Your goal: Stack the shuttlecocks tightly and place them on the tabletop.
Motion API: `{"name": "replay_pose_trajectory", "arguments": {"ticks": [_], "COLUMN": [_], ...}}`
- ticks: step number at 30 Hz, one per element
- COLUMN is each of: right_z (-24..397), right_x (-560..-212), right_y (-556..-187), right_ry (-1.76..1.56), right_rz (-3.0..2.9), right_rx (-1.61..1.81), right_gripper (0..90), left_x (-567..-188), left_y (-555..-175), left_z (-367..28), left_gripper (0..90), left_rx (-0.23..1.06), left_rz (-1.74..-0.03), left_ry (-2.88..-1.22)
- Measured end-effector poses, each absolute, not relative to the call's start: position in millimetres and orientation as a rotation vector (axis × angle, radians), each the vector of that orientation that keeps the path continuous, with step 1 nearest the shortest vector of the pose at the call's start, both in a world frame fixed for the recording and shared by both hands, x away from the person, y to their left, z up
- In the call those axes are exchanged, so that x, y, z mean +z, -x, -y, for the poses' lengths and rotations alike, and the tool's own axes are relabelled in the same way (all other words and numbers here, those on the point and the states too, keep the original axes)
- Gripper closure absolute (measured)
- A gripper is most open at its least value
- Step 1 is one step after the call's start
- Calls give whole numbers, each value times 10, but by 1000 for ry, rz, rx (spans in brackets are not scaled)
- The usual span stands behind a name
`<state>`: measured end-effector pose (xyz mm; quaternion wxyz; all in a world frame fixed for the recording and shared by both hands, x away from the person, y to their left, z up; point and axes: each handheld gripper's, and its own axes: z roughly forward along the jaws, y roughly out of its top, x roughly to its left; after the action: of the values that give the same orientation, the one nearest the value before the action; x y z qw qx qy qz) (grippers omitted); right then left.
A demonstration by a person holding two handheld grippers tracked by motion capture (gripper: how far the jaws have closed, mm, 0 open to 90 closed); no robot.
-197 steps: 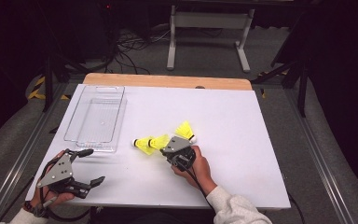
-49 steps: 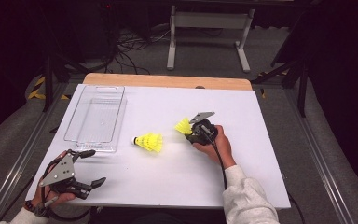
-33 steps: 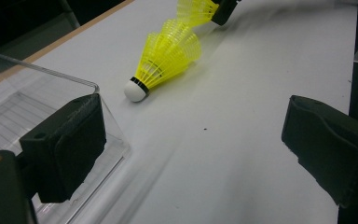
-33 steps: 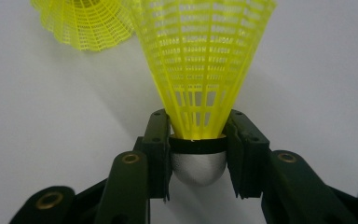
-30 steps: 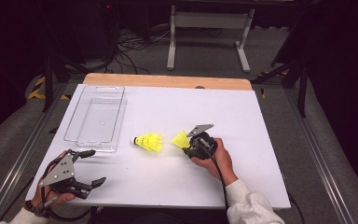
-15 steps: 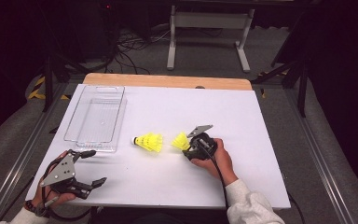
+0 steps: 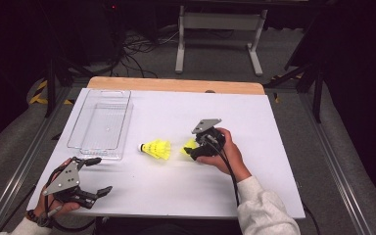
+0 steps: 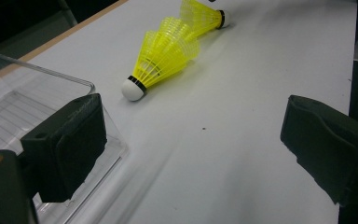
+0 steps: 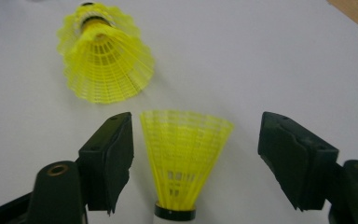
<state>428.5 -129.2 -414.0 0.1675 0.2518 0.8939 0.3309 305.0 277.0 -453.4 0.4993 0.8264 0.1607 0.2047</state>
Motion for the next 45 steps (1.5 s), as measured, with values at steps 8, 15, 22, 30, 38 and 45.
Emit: {"name": "replay_pose_trajectory", "arguments": {"ticks": [8, 15, 22, 30, 38, 45], "right_z": [972, 934, 944, 1035, 930, 916], "right_x": [-4079, -4195, -4214, -4086, -4015, -4156], "right_y": [-4498, -4604, -4595, -4591, -4498, -4462], "right_ry": [-504, -471, -476, -553, -629, -771], "right_rz": [-2707, -2799, -2842, -2724, -2598, -2531], "right_rx": [724, 638, 621, 771, 972, 1086], "right_gripper": [337, 563, 860, 887, 886, 874], "left_x": [-4534, -4543, -4551, -4549, -4543, -4536], "left_y": [-3049, -3053, -3059, -3063, -3059, -3050], "left_z": [-2771, -2764, -2748, -2751, -2762, -2764], "left_gripper": [77, 77, 78, 78, 78, 77], "left_rx": [492, 481, 475, 474, 478, 480], "left_rz": [-385, -384, -379, -382, -385, -383], "left_ry": [-2000, -2002, -2014, -2012, -2004, -2003]}}
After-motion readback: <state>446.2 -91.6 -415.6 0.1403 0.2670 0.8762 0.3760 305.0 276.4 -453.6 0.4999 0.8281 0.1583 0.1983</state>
